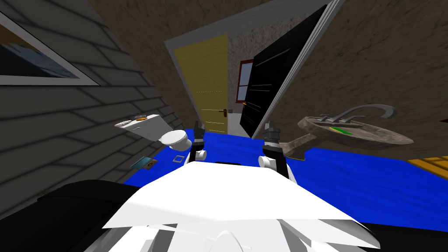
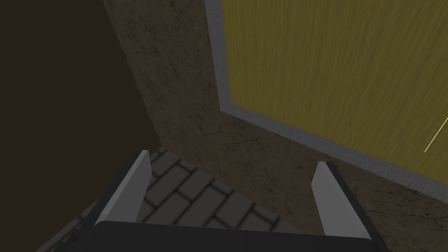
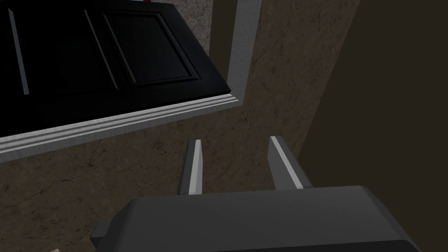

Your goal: Push the door open

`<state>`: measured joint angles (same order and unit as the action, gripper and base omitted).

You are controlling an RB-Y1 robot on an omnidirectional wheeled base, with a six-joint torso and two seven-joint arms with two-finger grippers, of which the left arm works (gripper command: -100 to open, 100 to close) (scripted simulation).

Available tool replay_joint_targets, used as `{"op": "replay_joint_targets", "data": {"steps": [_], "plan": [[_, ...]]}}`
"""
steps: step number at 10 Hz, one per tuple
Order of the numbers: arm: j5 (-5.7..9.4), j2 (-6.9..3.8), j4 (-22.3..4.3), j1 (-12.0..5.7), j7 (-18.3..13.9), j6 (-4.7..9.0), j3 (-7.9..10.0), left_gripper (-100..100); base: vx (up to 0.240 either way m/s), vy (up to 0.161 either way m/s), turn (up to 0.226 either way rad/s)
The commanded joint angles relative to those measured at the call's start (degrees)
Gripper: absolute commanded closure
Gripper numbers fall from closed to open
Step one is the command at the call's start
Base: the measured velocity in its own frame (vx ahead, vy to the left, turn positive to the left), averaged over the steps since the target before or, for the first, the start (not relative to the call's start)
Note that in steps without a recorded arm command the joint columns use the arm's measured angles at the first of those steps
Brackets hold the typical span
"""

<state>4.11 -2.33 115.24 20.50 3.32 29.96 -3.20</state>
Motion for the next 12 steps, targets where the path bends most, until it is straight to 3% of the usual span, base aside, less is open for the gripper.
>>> {"op": "replay_joint_targets", "data": {"steps": [1,11,12], "plan": [[0.02,-0.38,-2.08,-1.52,-0.13,-0.42,0.27,-100,0.089,0.007,-0.004],[-0.38,-1.74,-18.11,-11.72,-0.66,-1.31,1.11,-100,0.098,0.009,-0.004],[-0.38,-1.74,-18.38,-11.72,-0.66,-1.31,1.11,-100,0.065,0.003,0.0]]}}
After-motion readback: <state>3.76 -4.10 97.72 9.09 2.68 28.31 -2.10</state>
